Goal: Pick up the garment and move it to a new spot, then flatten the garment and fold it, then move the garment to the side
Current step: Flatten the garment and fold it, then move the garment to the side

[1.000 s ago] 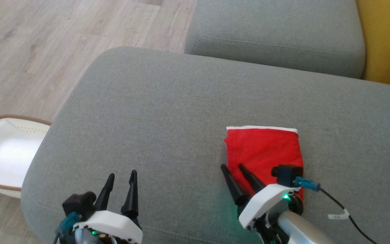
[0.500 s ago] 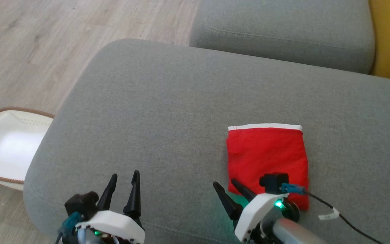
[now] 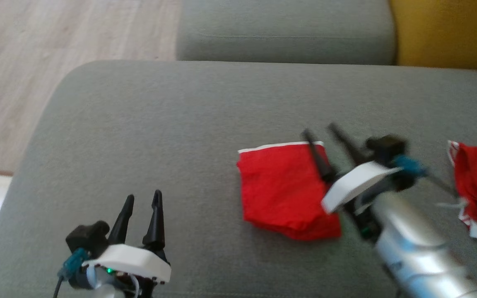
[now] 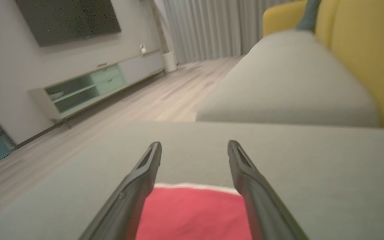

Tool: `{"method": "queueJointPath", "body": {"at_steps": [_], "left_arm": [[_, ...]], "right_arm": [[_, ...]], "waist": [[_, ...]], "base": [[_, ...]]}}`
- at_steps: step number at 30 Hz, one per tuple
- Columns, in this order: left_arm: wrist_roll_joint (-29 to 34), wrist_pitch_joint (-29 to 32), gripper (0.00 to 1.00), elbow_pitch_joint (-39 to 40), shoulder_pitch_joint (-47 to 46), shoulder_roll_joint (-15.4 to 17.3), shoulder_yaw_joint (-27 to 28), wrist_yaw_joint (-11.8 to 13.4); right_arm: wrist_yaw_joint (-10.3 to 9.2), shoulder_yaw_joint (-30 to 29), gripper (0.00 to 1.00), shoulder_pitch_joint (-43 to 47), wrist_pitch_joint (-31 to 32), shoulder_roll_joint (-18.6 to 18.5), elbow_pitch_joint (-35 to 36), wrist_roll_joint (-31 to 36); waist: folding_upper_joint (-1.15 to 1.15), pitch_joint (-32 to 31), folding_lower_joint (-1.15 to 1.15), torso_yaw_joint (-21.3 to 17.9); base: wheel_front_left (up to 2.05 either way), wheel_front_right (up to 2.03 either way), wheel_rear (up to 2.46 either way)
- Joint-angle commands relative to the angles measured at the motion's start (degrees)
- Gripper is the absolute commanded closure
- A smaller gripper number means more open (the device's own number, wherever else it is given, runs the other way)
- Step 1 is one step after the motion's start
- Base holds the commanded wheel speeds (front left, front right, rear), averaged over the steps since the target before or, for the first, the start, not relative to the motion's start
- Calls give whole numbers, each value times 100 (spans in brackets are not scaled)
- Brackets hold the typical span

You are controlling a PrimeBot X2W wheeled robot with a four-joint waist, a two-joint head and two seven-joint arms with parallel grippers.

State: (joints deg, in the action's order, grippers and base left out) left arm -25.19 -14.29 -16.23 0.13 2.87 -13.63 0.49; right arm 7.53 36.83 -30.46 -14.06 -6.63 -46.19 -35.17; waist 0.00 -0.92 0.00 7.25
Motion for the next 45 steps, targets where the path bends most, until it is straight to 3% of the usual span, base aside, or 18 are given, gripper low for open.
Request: {"method": "queueJointPath", "body": {"at_steps": [1, 7, 11, 21, 36, 45], "left_arm": [[61, -71, 0, 226, -360, 0, 217, -24], [144, -71, 0, 390, -461, 0, 291, -45], [553, -71, 0, 527, -450, 2, 377, -8], [670, -71, 0, 644, -172, 2, 469, 16], [607, -71, 0, 622, -144, 1, 326, 22], [582, -71, 0, 467, -267, 1, 132, -18]], "right_arm": [[-4, -349, 0, -106, -91, -123, 383, 242], [-4, -1651, 0, 549, -93, -408, 1543, 1461], [-4, -2401, 0, 1223, -93, -302, 2333, 2215], [-4, -3013, 0, 2211, -94, 202, 2918, 2926], [-4, -3000, 0, 2352, 170, 355, 2940, 2922], [-4, -2503, 0, 2144, 937, 373, 2314, 1632]], "waist": [[0, -15, 0, -270], [0, -26, 0, -564], [0, -27, 0, -702], [0, -43, 0, -771], [0, -7, 0, -603], [0, 266, 0, -248]], "base": [[0, 0, 0], [0, 0, 0], [0, 0, 0], [0, 0, 0], [0, 0, 0], [0, 0, 0]]}}
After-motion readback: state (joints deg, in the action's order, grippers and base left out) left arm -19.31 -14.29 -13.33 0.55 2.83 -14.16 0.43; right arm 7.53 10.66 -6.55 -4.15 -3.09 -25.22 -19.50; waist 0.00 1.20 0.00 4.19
